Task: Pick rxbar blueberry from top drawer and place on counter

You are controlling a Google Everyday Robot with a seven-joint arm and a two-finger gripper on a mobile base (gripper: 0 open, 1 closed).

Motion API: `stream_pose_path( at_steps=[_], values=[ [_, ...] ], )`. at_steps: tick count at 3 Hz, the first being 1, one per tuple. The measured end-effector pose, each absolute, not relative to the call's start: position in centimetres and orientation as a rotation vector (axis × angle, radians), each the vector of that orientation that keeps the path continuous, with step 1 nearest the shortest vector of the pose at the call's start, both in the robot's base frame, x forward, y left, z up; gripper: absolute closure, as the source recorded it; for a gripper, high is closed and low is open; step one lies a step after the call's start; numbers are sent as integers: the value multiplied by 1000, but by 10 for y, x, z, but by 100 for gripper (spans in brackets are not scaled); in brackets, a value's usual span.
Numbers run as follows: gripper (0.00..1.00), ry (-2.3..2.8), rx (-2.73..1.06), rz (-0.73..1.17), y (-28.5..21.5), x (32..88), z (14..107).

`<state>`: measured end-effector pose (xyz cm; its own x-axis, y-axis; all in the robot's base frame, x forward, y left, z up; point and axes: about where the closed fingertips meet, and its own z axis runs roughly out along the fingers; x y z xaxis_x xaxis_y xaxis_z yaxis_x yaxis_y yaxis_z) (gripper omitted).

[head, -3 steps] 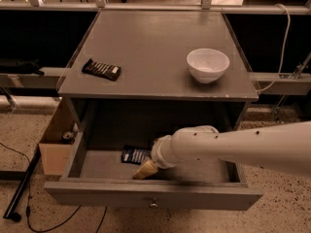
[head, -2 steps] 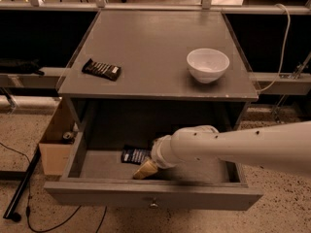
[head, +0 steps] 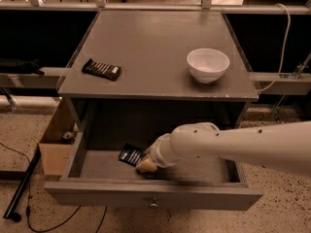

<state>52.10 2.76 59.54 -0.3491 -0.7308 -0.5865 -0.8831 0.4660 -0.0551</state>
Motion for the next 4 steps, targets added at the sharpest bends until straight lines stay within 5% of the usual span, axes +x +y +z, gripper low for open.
stream_pose_path(
  at_steps=[4],
  values=[
    [100, 2124, -1398, 164, -56, 491, 712]
  ],
)
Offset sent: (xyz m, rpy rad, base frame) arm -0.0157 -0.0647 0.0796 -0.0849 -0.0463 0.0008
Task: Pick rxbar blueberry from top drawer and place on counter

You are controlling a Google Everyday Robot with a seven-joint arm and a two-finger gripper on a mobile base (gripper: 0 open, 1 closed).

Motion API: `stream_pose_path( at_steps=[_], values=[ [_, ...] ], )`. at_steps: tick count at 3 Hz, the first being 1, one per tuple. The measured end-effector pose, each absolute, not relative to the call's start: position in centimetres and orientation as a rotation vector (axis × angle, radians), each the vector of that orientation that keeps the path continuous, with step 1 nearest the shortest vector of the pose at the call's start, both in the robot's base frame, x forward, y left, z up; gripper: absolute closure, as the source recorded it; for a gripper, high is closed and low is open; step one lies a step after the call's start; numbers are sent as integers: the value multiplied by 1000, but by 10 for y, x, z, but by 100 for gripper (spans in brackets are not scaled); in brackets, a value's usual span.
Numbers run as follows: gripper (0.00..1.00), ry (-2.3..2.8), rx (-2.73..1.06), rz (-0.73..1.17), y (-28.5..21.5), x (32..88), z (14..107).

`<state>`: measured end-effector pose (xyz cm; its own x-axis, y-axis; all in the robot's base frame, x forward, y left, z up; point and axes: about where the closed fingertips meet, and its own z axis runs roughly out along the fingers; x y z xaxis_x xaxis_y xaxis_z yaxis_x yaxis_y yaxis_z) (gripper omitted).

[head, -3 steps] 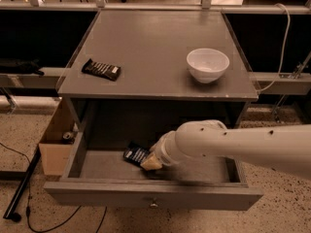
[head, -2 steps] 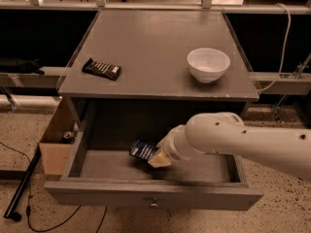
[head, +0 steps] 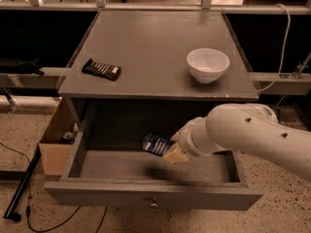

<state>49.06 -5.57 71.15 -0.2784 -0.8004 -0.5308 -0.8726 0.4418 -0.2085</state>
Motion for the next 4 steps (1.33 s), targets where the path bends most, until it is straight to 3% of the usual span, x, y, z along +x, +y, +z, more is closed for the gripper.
stream_pose_path(
  at_steps=[1, 4],
  values=[
    [100, 2117, -1402, 141, -56, 491, 718],
    [100, 1948, -1526, -234, -23, 575, 878]
  ],
)
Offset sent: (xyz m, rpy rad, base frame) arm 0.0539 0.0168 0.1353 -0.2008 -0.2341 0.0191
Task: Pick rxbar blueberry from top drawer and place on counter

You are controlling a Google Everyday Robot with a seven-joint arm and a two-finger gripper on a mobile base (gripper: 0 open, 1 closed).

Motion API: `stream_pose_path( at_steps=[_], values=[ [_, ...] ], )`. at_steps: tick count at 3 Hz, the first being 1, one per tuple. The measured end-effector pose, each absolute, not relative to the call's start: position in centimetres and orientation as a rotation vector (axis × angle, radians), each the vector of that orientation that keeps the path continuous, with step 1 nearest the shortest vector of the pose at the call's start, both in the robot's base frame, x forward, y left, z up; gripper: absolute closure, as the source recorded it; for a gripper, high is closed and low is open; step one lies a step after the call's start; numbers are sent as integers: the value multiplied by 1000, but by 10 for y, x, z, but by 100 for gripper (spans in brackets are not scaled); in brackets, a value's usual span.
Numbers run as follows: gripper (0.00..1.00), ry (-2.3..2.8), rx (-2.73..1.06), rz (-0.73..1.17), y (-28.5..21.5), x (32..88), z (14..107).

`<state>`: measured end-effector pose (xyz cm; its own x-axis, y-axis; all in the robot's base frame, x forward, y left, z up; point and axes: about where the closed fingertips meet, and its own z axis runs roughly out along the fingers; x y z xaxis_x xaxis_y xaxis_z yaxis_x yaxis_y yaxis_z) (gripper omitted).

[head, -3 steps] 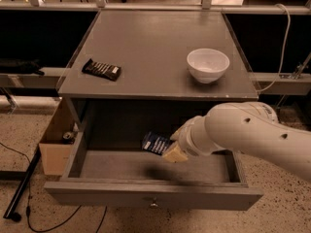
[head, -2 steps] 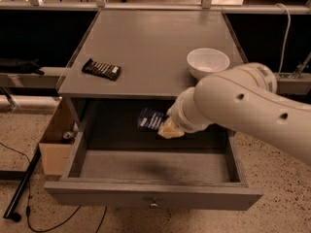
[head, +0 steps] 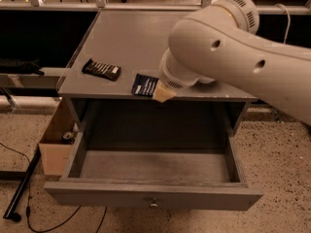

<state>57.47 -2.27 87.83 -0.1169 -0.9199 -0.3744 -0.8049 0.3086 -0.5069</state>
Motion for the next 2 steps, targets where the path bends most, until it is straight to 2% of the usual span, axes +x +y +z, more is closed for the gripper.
stream_pose_path(
  at_steps=[2],
  values=[
    [100, 1841, -1488, -105, -27, 636, 920]
  ],
)
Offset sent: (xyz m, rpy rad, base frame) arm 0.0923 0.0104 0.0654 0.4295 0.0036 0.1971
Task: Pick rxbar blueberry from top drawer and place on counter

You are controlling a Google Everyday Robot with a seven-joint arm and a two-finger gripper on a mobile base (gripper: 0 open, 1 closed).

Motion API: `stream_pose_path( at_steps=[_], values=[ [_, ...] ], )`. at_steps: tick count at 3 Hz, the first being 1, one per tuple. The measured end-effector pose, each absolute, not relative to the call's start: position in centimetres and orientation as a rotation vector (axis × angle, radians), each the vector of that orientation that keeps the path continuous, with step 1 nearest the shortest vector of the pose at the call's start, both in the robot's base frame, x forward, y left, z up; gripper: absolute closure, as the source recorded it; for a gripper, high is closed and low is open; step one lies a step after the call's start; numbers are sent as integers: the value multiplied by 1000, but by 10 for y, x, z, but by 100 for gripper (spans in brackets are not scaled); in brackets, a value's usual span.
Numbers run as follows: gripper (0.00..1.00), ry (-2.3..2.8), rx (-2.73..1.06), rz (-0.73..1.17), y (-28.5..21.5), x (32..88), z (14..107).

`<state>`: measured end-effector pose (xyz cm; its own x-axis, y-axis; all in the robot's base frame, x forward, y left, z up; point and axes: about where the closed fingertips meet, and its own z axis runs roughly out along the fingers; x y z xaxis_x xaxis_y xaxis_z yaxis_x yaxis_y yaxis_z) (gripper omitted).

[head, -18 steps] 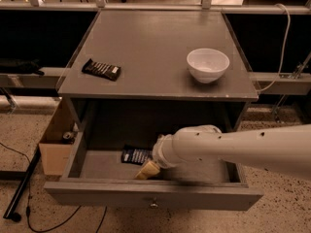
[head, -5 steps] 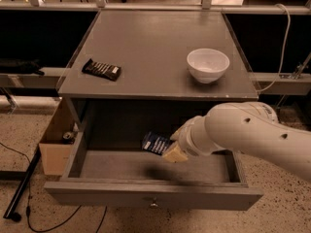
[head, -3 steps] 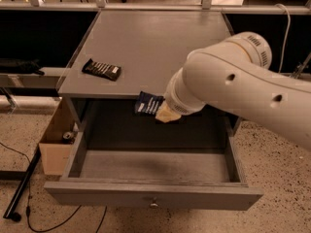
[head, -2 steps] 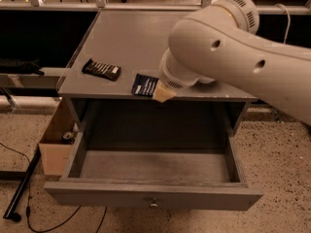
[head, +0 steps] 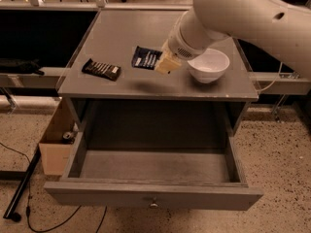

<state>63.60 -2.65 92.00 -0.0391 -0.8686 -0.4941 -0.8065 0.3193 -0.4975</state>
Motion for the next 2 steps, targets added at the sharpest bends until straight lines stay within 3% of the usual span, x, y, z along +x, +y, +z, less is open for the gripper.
stream_pose_path(
  at_steps=[2],
  values=[
    [100, 1768, -1446, 173, 1, 664, 895]
  ],
)
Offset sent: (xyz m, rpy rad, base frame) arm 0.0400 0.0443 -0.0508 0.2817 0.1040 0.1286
